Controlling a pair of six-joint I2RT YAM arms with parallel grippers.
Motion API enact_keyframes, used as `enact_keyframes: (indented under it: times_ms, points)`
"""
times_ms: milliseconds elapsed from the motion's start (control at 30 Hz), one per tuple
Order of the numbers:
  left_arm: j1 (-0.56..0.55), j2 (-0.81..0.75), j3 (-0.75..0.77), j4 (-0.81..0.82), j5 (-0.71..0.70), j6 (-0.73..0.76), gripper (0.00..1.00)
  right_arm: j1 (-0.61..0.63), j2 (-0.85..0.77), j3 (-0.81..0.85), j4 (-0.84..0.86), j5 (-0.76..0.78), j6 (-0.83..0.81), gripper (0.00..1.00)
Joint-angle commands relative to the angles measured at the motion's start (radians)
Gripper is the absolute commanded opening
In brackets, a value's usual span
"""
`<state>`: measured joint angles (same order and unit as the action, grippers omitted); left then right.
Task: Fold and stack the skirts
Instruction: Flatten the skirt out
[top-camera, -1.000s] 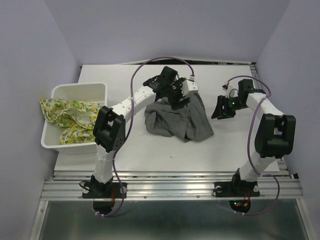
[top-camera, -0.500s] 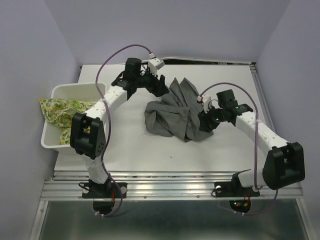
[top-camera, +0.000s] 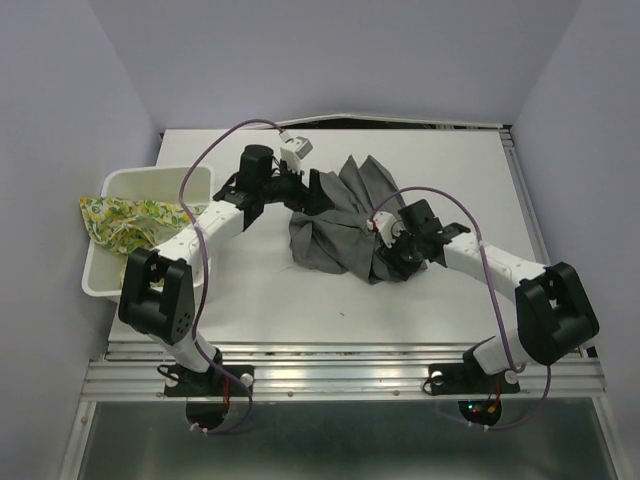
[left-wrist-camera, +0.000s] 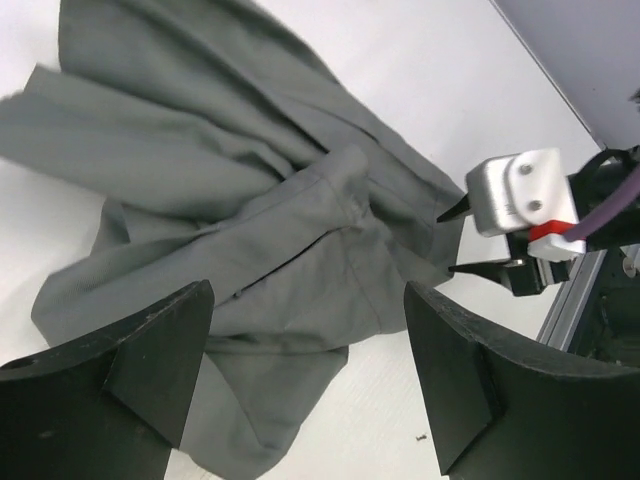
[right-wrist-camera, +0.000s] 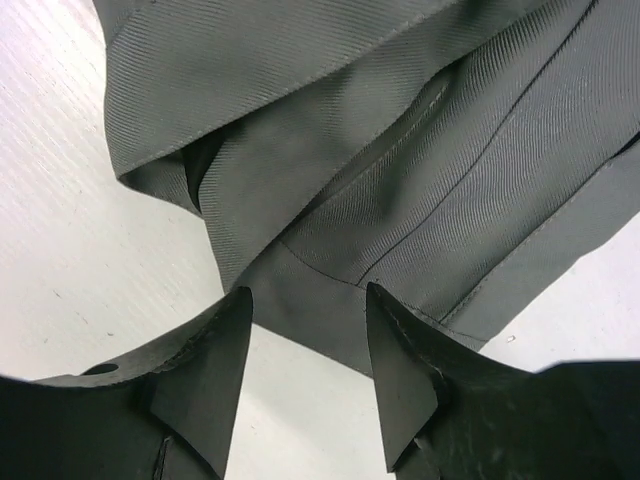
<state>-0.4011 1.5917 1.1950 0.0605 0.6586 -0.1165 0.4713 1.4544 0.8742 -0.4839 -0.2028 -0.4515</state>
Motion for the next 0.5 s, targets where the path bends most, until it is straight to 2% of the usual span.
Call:
enact_keyframes:
  times_ms: [0,100,267,333,467]
  points:
    - [0.021,-0.052,-0.037,0.056,0.013,-0.064,0.89,0.030,0.006,0.003,0.059,0.034,-0.006,0.55]
    - [0.022,-0.052,-0.067,0.065,0.022,-0.084,0.89,0.040,0.008,0.006,0.045,0.025,0.020,0.55]
    - [0.022,-0.078,-0.103,0.082,0.016,-0.087,0.88,0.018,-0.041,0.025,0.062,0.200,0.089,0.51]
    - [0.022,-0.088,-0.115,0.082,0.001,-0.087,0.88,-0.043,-0.049,0.055,0.044,0.243,0.128,0.50]
    - [0.021,-0.116,-0.164,0.090,-0.020,-0.084,0.88,-0.147,-0.032,0.109,-0.051,0.215,0.152,0.50]
